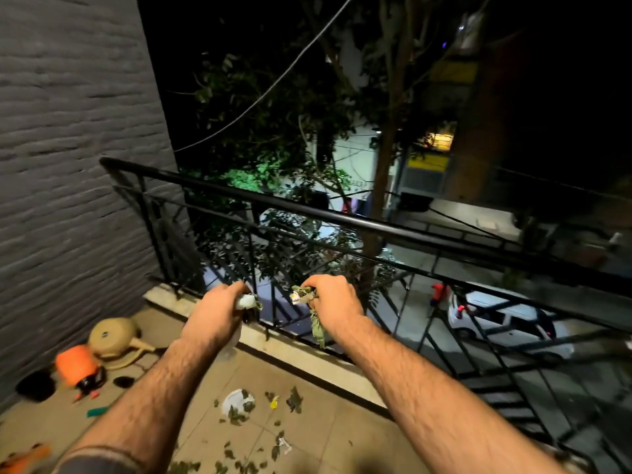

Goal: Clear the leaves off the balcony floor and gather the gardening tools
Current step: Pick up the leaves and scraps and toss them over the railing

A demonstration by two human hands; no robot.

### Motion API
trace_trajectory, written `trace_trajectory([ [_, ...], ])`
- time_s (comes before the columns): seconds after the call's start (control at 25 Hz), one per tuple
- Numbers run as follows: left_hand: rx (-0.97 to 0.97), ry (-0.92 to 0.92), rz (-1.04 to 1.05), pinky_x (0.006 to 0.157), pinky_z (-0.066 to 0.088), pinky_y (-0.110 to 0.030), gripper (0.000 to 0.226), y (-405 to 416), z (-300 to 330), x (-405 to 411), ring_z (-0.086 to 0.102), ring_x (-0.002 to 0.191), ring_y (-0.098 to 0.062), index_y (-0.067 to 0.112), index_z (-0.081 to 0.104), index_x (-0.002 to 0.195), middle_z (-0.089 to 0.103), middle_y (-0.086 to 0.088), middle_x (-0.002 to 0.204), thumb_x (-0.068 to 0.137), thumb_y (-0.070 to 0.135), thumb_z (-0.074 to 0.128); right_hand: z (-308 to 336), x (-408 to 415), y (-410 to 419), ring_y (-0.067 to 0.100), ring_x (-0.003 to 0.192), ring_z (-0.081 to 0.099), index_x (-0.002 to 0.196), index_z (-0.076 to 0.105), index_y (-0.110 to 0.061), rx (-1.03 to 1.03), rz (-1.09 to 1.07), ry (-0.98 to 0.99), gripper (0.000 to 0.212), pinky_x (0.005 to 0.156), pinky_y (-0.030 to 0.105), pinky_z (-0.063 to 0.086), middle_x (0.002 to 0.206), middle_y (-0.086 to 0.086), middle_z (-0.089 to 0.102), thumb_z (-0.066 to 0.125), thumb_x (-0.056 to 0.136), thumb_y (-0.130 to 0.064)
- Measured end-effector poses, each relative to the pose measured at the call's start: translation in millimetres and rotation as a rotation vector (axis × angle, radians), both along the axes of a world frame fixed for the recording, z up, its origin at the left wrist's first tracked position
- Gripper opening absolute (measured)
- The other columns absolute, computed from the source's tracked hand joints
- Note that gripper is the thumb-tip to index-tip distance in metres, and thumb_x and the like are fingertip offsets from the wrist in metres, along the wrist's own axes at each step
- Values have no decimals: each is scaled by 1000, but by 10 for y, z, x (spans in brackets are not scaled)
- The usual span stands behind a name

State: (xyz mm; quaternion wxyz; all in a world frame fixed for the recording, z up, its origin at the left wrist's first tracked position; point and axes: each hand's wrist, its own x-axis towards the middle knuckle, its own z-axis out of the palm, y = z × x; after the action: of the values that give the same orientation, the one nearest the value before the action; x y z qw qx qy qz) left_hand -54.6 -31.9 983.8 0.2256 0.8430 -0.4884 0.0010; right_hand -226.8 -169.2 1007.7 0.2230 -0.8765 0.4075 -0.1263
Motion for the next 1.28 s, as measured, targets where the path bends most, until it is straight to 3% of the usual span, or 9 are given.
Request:
trace_trajectory([
  [0.28,11,-69,-273,77,41,-37,21,-857,156,-1197,59,106,-34,21,59,113,62,-10,107,91,21,60,71,-1476,-253,33,112,64,119,71,-32,-19,-285,3,42,90,34,52,120,12,68,57,89,-6],
  [0.48,-23,-72,-561,78,46,-39,18,-1424,219,-1973,62,100,-34,23,60,106,64,-9,101,88,20,62,102,-2410,-306,33,115,62,118,71,-27,5,-565,-40,31,94,33,49,122,13,67,61,91,-15],
  [0.76,-39,-82,-950,83,49,-38,16,-1875,249,-2871,63,100,-31,26,62,104,65,-6,104,89,21,63,99,-3407,137,33,115,63,123,69,-26,-18,-968,-35,34,90,30,48,122,14,68,61,92,-15],
  [0.88,-50,-83,-1102,81,45,-37,15,-1954,263,-3373,61,102,-34,26,62,102,65,-10,105,89,17,65,103,-3775,483,34,113,64,120,71,-28,-36,-1112,7,35,91,32,49,118,14,69,61,90,-12],
  [1.04,-81,-97,-1278,82,44,-38,25,-1809,343,-4202,61,107,-36,21,66,115,65,-15,111,91,15,62,130,-4311,1046,34,110,65,118,70,-32,-58,-1307,71,42,91,37,51,116,11,71,59,89,-3],
  [1.28,-90,-68,-1576,85,47,-40,30,-1111,424,-5485,61,105,-35,24,64,115,64,-11,111,89,9,60,212,-5099,2112,32,107,67,122,69,-29,-61,-1561,100,46,89,37,54,114,10,71,62,87,-1],
])
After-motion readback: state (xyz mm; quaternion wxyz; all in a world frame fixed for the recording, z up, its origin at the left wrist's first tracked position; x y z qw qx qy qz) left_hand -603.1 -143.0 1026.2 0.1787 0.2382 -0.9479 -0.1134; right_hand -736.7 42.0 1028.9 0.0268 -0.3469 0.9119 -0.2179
